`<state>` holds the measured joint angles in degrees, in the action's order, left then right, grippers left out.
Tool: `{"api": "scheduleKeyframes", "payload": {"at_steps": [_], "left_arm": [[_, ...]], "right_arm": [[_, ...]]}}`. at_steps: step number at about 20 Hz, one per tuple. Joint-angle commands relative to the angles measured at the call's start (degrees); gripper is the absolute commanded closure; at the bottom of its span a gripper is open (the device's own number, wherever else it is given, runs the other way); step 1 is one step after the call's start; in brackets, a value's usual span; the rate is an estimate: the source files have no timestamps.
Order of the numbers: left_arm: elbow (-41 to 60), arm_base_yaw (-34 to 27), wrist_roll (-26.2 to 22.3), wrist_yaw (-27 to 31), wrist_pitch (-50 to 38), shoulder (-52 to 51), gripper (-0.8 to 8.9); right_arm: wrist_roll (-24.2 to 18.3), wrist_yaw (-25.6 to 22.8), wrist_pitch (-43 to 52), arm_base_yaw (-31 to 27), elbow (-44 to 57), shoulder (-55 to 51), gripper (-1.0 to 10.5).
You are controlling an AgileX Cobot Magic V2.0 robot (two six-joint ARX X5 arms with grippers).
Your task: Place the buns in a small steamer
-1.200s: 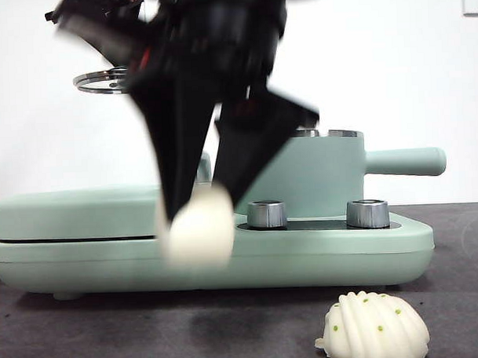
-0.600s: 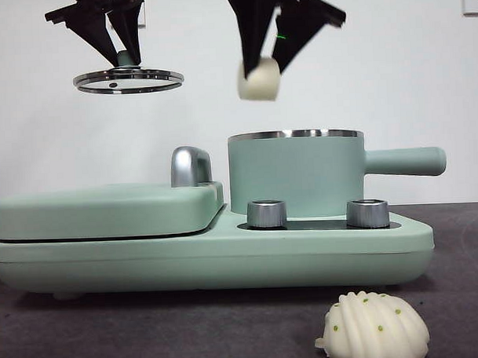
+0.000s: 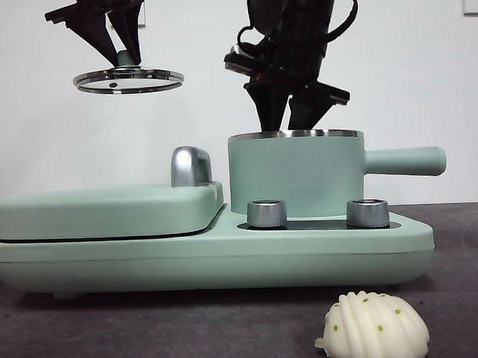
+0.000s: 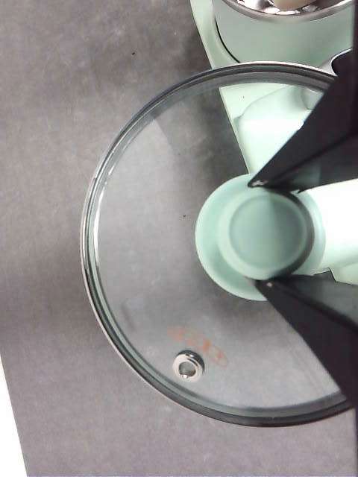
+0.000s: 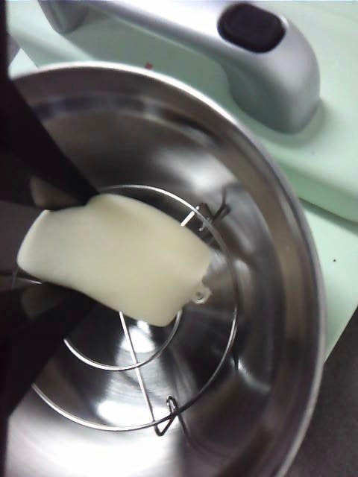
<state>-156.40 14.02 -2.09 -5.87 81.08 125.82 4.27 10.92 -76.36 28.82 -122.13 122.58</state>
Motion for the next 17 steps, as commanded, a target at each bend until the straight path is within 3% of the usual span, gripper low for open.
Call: {"api": "scheduleKeyframes", "payload": {"at_steps": [1, 10, 17], "left_arm": [[-2.43, 0.24, 0.22, -0.20, 1.55, -0.22, 6.94], [-2.43, 0.24, 0.22, -0.42, 0.96, -0.22, 6.94], [-2.43, 0.35, 0.22, -1.64, 1.03, -0.22, 6.94]], "right_arm": [[-0.83, 0.61, -0.42, 0.13, -1.57, 1.92, 8.2], [-0.83, 1.73, 0.61, -0.09, -1.88, 1.84, 4.9], [-0.44, 0.96, -5.07, -0.57, -7.93, -1.09, 4.7]]}}
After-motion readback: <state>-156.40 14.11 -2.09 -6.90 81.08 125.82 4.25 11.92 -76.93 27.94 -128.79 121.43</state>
